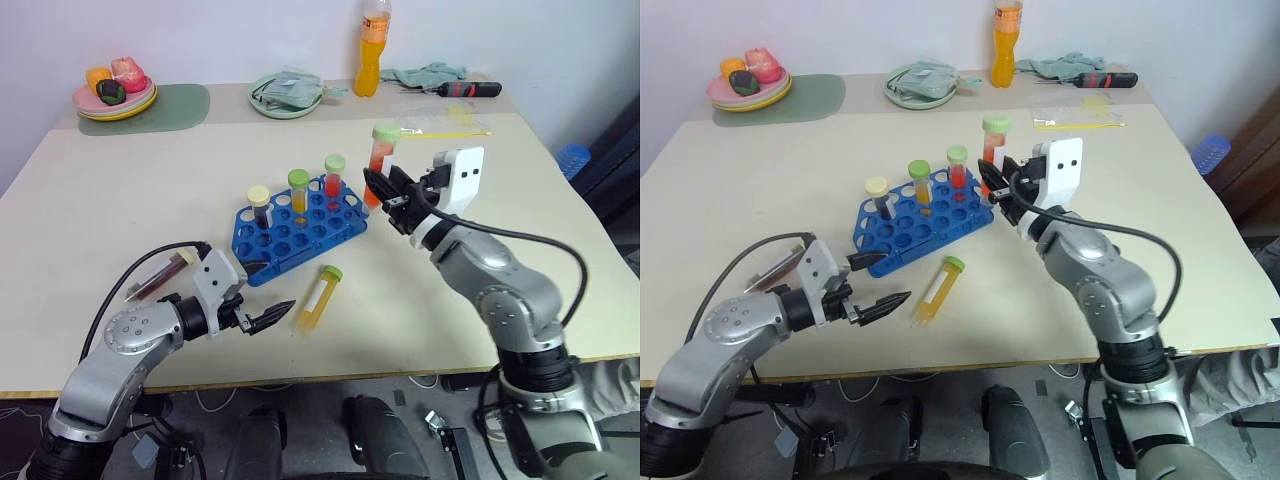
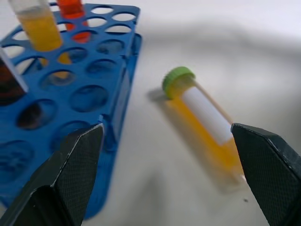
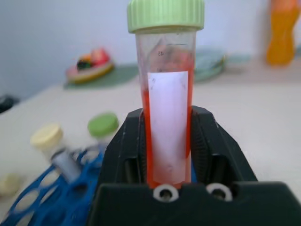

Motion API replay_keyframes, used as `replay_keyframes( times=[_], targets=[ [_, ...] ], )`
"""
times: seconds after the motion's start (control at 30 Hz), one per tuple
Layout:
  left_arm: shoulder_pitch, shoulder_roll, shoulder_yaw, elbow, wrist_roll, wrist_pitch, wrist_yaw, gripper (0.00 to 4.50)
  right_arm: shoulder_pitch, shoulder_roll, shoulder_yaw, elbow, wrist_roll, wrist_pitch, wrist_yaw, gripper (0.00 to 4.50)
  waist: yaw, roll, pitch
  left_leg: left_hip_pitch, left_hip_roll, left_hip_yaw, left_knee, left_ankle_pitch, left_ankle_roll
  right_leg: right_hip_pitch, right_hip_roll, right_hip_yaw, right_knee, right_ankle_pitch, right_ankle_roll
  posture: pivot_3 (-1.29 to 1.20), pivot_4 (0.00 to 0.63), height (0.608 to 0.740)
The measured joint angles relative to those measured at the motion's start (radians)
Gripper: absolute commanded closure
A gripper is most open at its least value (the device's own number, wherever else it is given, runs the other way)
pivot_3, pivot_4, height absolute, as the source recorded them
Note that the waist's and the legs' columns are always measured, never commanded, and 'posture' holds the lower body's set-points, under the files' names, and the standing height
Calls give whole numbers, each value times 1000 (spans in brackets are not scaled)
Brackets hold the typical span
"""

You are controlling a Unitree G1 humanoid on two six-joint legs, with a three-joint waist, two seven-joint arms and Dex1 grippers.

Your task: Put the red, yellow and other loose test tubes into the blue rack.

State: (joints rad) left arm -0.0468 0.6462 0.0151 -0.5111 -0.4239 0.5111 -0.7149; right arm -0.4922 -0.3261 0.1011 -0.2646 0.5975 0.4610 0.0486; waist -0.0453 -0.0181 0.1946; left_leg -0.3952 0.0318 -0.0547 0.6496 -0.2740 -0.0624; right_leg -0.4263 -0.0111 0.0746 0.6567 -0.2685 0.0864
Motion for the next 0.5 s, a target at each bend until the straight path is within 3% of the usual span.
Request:
replay_keyframes(
  times=[0.17,0.5],
  targets=[
    [-17,2,6,0,-2,5,-2,0,4,105,39,175,-146,-150,67,3708,1,0,0,1,0,0,0,0,0,0,0,0,2,0,0,0,150,740],
    [-4,2,19,-12,-4,24,8,0,-33,195,8,343,-251,-236,135,3708,-1,0,0,2,0,0,0,0,0,0,0,1,4,0,0,0,150,740]
  ],
)
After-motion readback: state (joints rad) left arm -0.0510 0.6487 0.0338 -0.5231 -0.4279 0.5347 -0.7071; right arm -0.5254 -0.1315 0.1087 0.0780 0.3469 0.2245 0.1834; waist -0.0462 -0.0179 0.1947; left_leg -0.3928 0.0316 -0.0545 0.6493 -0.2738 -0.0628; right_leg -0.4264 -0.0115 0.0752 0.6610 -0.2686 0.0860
